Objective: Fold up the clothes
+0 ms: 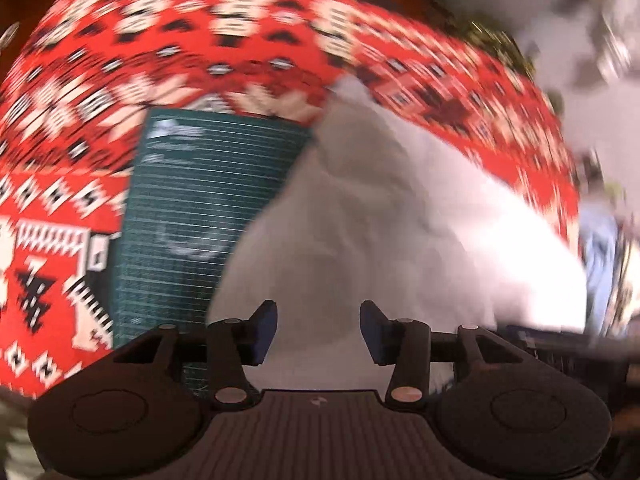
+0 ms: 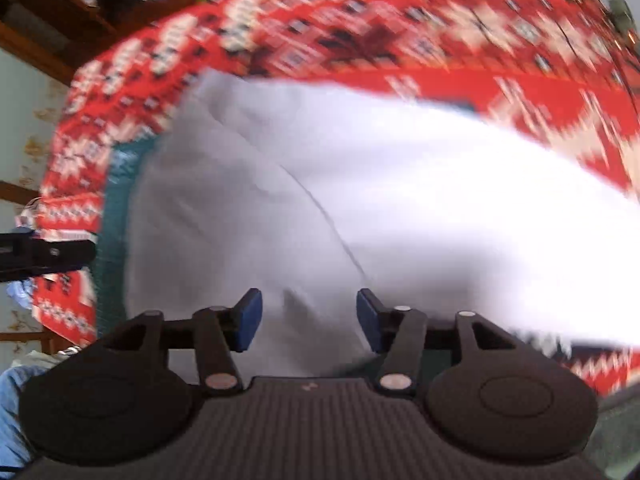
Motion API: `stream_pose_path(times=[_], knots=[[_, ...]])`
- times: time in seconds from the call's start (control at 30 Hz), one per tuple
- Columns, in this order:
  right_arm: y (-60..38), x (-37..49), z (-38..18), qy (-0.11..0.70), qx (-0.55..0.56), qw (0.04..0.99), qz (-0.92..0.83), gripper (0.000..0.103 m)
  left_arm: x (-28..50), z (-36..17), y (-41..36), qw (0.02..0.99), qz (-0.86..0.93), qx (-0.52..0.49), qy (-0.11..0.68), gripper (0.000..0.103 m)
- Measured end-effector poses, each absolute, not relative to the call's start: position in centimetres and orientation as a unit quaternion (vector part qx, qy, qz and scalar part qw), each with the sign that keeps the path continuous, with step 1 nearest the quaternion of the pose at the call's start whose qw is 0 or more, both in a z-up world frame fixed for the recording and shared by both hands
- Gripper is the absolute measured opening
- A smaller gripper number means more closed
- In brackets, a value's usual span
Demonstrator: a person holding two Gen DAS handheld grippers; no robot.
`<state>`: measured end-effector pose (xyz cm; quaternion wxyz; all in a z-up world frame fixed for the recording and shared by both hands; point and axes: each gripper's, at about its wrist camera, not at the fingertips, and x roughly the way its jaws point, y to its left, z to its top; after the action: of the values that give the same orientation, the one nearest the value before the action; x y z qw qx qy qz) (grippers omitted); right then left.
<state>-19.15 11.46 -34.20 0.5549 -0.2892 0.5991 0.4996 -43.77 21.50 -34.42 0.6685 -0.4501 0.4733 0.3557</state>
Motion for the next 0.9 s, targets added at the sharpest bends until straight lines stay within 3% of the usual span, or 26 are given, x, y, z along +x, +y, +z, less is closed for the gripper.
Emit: stream_pose_path(times=[0.13, 0.2, 0.23, 0.27, 0.3, 0.53, 0.63, 0.7, 0.73, 0.77, 0.87, 0.9], knots=[[9.0, -17.4, -37.1, 0.626, -0.267, 0.560, 0.472, 0.072, -41.2, -35.0, 20.0, 0.685, 0.320, -0.427, 0.497, 0.051], [8.4, -16.8, -38.2, 0.637, -0.249, 0.560, 0.468, 0.071, -40.2, -35.1, 19.6, 0.691, 0.308, -0.420, 0.501, 0.051], [8.4, -16.6, -38.4, 0.642, -0.239, 0.554, 0.474, 0.064, -39.7, -35.1, 19.4, 0.694, 0.302, -0.417, 0.503, 0.052], [8.3, -16.5, -38.6, 0.646, -0.230, 0.548, 0.480, 0.031, -39.3, -34.9, 19.3, 0.700, 0.296, -0.411, 0.503, 0.055], [8.6, -16.5, -38.4, 0.646, -0.229, 0.541, 0.487, 0.015, -38.9, -34.7, 19.1, 0.707, 0.289, -0.407, 0.501, 0.057], [13.4, -17.8, -32.2, 0.598, -0.181, 0.527, 0.576, 0.013, -36.5, -32.3, 19.9, 0.751, 0.277, -0.386, 0.459, 0.071], [17.5, -18.5, -29.2, 0.578, -0.155, 0.516, 0.613, 0.013, -35.7, -32.1, 21.2, 0.758, 0.303, -0.349, 0.460, 0.071], [20.2, -19.0, -28.4, 0.565, -0.142, 0.511, 0.632, 0.013, -35.2, -32.1, 22.3, 0.758, 0.326, -0.323, 0.463, 0.062], [21.0, -19.4, -28.1, 0.560, -0.136, 0.508, 0.640, 0.013, -35.2, -32.3, 22.8, 0.757, 0.342, -0.315, 0.459, 0.043], [21.9, -19.8, -27.8, 0.556, -0.131, 0.506, 0.646, 0.012, -35.7, -32.4, 23.6, 0.749, 0.356, -0.323, 0.457, 0.031], [23.5, -20.4, -27.4, 0.551, -0.125, 0.508, 0.650, 0.015, -37.0, -32.9, 26.0, 0.722, 0.397, -0.344, 0.450, 0.020], [23.8, -20.4, -27.4, 0.553, -0.122, 0.511, 0.647, 0.023, -37.4, -33.1, 26.8, 0.713, 0.411, -0.351, 0.447, 0.020]])
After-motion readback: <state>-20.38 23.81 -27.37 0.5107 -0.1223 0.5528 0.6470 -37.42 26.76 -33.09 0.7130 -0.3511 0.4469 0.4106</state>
